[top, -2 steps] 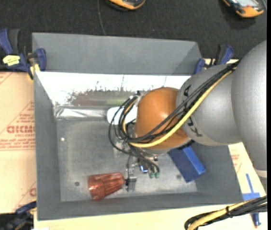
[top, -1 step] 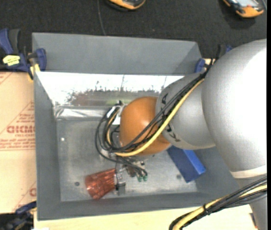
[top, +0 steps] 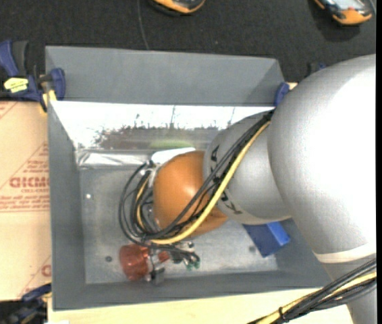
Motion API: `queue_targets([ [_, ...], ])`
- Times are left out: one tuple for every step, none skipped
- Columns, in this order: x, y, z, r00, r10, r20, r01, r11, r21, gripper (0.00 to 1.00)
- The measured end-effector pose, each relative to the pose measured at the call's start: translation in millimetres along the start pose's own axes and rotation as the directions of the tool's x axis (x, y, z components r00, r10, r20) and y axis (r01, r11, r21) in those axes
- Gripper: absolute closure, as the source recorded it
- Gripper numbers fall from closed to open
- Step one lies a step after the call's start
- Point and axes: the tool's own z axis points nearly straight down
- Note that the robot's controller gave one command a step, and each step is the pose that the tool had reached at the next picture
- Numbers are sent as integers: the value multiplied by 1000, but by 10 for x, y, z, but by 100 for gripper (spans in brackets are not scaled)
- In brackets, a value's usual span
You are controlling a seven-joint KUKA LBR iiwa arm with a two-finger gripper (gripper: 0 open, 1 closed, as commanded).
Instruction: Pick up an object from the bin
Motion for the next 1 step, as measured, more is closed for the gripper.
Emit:
queue_targets([
  [0, 3, 0, 1000, 2, 0, -2, 1000, -1, 100],
])
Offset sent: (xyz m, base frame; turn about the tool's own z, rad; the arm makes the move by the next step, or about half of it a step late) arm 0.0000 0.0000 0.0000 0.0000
